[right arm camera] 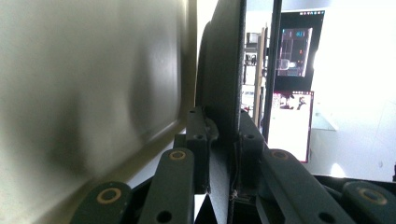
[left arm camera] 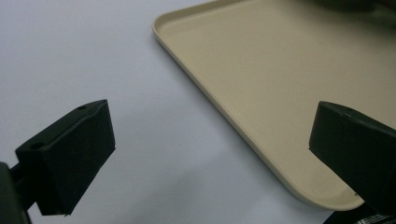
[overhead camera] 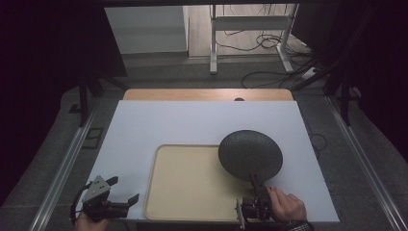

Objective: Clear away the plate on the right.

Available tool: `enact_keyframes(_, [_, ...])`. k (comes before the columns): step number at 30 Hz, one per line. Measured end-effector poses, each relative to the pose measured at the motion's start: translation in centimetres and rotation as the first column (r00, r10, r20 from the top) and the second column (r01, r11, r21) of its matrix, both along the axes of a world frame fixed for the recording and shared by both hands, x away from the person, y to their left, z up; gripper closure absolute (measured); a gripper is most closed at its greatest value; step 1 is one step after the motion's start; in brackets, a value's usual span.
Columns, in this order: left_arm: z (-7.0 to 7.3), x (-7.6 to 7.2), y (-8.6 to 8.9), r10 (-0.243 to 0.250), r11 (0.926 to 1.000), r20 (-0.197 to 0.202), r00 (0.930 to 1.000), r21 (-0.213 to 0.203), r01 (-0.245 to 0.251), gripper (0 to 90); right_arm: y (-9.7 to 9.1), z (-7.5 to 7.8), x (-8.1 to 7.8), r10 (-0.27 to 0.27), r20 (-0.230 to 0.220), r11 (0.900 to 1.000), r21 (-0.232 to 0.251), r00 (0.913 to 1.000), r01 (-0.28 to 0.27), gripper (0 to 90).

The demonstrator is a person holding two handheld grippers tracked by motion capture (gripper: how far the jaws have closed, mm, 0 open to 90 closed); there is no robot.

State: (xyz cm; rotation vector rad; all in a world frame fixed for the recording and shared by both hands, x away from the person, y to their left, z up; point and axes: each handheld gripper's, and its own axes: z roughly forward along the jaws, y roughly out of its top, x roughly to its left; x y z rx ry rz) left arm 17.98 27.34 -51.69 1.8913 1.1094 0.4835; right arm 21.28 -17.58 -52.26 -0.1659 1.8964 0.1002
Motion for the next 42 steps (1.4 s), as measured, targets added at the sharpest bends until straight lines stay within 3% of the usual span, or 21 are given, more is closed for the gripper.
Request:
enact_keyframes(27, [0.0,0.0,0.0,0.001,1.0,0.002,1.0,0.0,-0.001,0.0,3.6,-1.0,-2.3,0.12,-0.017,0.9928,0.0,0.9926,-0.12,78.3])
enact_keyframes(42, [0.0,0.0,0.0,0.0,1.0,0.003,1.0,0.0,0.0,0.0,5.7,-1.9,-3.1,0.215,-0.032,0.9765,-0.01,0.9761,-0.216,77.7])
